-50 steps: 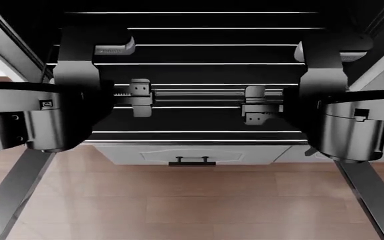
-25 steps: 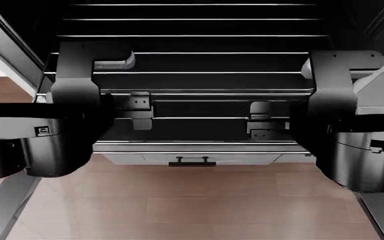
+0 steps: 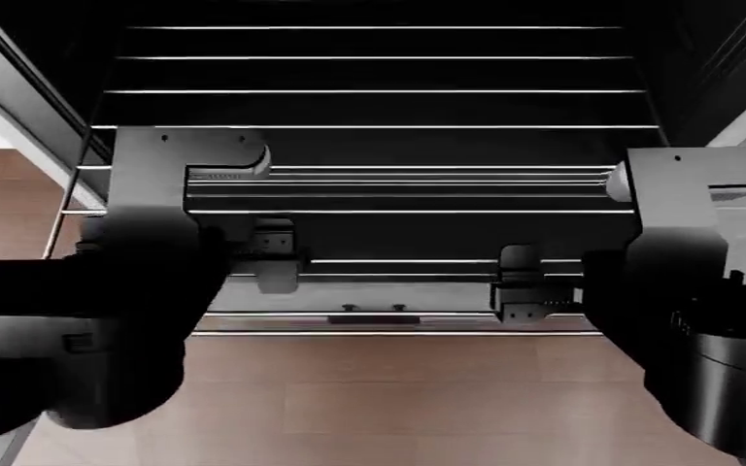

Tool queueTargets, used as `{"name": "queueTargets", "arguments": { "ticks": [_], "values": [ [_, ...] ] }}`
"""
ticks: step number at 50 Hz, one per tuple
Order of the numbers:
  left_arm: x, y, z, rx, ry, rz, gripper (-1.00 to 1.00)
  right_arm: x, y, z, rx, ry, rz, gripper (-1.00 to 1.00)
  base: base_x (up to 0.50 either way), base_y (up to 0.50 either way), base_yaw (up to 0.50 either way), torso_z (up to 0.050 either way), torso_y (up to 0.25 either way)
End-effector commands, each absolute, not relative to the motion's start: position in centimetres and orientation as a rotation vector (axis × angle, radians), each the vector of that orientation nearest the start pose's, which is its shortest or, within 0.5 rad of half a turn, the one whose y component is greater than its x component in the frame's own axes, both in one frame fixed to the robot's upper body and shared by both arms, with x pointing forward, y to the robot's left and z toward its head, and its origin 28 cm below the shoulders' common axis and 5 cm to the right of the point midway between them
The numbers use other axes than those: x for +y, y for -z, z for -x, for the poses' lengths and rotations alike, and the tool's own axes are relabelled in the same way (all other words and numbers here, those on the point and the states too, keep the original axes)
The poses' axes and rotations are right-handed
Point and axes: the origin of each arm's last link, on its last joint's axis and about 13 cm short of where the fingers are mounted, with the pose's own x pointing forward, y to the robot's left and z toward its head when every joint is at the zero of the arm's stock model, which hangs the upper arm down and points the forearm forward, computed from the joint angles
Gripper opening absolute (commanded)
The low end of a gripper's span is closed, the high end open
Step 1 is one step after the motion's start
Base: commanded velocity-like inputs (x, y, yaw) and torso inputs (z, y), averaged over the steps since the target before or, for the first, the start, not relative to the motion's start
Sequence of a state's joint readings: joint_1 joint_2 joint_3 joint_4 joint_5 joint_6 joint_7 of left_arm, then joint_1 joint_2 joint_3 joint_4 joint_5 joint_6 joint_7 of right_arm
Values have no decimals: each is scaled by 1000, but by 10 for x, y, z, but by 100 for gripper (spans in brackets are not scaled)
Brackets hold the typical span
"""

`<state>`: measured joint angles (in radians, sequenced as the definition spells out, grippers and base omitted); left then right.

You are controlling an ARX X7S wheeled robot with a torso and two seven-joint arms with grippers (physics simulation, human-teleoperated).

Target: Fully slide the bottom oven rack out.

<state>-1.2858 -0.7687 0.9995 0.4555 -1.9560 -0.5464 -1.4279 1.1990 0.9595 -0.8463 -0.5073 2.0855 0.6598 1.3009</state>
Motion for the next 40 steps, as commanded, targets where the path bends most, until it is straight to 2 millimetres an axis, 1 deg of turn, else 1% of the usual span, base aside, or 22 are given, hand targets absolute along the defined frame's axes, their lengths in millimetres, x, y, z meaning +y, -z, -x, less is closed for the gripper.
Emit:
{"name": "queueTargets", "arguments": {
  "ticks": [1,8,13,23,28,35,40],
  "values": [
    [182,-167,-176,1214,217,-280,100,-117,-195,-165,1019,-30,171,100,0,-4,-9,0,-28],
    [180,-164,-169,1261,238,-296,100,-117,-195,-158,1068,-22,167,100,0,-1,-3,0,-27],
    [178,-154,-163,1292,261,-280,100,-118,-181,-150,1109,-25,142,100,-5,0,-5,0,-25],
    [181,-132,-149,1355,268,-219,100,-122,-152,-132,1184,-24,111,100,-3,0,-3,0,-23],
    [185,-124,-142,1385,263,-199,100,-125,-145,-123,1220,-22,103,100,0,-3,-5,0,-22],
    [187,-125,-136,1415,263,-188,100,-128,-143,-110,1259,-24,111,100,0,-3,-5,0,-21],
    [187,-128,-132,1433,268,-188,100,-129,-149,-104,1273,-24,119,100,0,-3,-5,0,-19]
  ]
}}
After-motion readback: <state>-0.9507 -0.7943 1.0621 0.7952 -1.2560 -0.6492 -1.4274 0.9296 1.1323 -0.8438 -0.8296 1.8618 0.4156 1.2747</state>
